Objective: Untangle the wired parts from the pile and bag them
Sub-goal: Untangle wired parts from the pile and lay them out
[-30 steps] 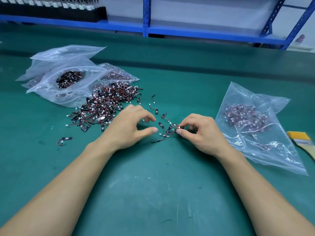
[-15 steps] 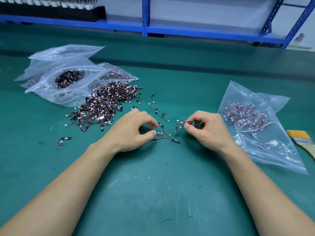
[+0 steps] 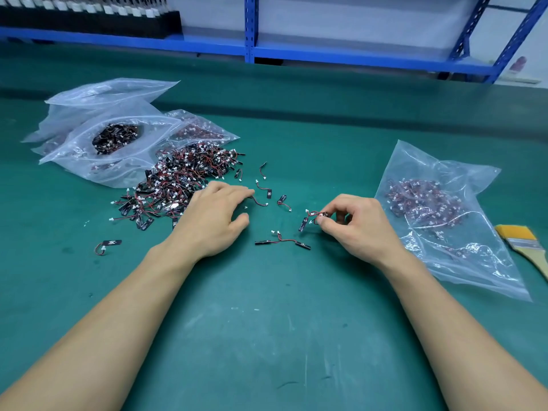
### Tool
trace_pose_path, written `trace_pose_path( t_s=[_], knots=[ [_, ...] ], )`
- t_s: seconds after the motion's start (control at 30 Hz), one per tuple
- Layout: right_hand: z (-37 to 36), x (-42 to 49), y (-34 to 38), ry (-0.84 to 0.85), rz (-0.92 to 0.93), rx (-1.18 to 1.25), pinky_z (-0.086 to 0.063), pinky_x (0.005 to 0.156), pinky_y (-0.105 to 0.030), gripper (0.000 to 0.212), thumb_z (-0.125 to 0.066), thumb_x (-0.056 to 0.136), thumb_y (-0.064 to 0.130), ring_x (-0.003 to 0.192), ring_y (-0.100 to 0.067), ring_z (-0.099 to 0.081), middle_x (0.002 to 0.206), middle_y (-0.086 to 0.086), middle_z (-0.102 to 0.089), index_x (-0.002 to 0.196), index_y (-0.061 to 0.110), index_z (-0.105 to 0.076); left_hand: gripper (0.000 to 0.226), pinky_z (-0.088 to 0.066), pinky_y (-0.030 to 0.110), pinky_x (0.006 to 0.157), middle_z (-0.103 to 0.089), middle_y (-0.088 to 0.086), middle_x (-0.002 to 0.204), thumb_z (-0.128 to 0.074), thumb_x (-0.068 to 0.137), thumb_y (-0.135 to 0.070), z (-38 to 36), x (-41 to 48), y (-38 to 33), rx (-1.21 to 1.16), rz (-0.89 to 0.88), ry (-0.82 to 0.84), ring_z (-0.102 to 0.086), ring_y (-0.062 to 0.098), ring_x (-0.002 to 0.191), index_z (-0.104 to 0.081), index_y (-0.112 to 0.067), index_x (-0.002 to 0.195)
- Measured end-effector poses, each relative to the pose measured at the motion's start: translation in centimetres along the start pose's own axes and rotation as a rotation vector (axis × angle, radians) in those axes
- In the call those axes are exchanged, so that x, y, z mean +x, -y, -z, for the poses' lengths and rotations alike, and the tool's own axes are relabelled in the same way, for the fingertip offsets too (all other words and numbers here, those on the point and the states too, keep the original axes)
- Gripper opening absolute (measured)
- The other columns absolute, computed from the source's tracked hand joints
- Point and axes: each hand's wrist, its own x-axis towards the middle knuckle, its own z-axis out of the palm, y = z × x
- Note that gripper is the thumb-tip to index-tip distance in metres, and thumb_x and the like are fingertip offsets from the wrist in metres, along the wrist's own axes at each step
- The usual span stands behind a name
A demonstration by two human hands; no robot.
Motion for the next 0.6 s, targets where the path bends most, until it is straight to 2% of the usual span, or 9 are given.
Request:
trace_pose_path(
  t_s=[0.07, 0.13, 0.2, 0.27, 0.43, 0.6],
  knots=[
    [0.0, 0.0, 0.0, 0.000, -0.002, 0.000, -0.034, 0.055, -0.013, 0.014, -0.077, 0.084, 0.019, 0.059, -0.009, -0.047, 0.061, 0.018, -0.055, 0.071, 0.021, -0.071, 0.043, -0.034, 0.042, 0.107, -0.056, -0.011, 0.137, -0.059, 0.094, -0.027, 0.2, 0.0, -0.1, -0.045, -0.051, -0.077, -0.041, 0.018, 0.123, -0.056, -0.026, 0.136],
    [0.0, 0.1, -0.1, 0.001, -0.004, -0.006, -0.033, 0.055, -0.014, 0.014, -0.076, 0.084, 0.020, 0.059, -0.010, -0.047, 0.061, 0.013, -0.054, 0.072, 0.021, -0.072, 0.033, -0.041, 0.039, 0.097, -0.063, -0.013, 0.117, -0.063, 0.091, -0.029, 0.3, -0.2, -0.5, -0.149, -0.139, -0.090, -0.047, 0.017, 0.106, -0.063, -0.026, 0.124],
    [0.0, 0.1, -0.2, 0.005, -0.009, -0.011, -0.033, 0.055, -0.015, 0.012, -0.076, 0.085, 0.021, 0.059, -0.010, -0.046, 0.063, 0.010, -0.053, 0.073, 0.021, -0.072, 0.024, -0.044, 0.032, 0.084, -0.065, -0.022, 0.096, -0.068, 0.089, -0.038, 0.1, -0.5, -1.1, -0.260, -0.192, 0.007, -0.050, 0.011, 0.093, -0.065, -0.032, 0.111],
    [0.0, 0.2, -0.4, 0.009, -0.020, -0.010, -0.031, 0.056, -0.016, 0.011, -0.076, 0.085, 0.022, 0.060, -0.011, -0.045, 0.063, 0.008, -0.052, 0.075, 0.023, -0.074, 0.022, -0.043, 0.028, 0.076, -0.065, -0.024, 0.084, -0.074, 0.085, -0.043, -0.2, -0.6, -1.5, -0.302, -0.201, 0.098, -0.051, 0.004, 0.087, -0.065, -0.036, 0.104],
    [0.0, 0.3, -0.5, 0.002, -0.026, 0.017, -0.033, 0.058, -0.017, 0.013, -0.076, 0.086, 0.023, 0.059, -0.014, -0.044, 0.072, 0.010, -0.059, 0.076, 0.030, -0.074, 0.019, -0.041, 0.024, 0.066, -0.066, -0.023, 0.073, -0.076, 0.082, -0.028, 0.1, -0.6, -1.2, -0.294, -0.169, 0.112, -0.052, 0.006, 0.070, -0.063, -0.035, 0.094],
    [0.1, 0.3, -0.5, 0.027, -0.035, 0.008, -0.033, 0.059, -0.014, 0.008, -0.076, 0.087, 0.027, 0.061, -0.005, -0.050, 0.073, 0.011, -0.065, 0.079, 0.029, -0.077, 0.018, -0.034, 0.020, 0.058, -0.067, -0.022, 0.068, -0.073, 0.078, -0.024, 0.4, -1.0, -0.9, -0.281, -0.109, 0.094, -0.052, 0.002, 0.060, -0.062, -0.033, 0.089]
  ],
)
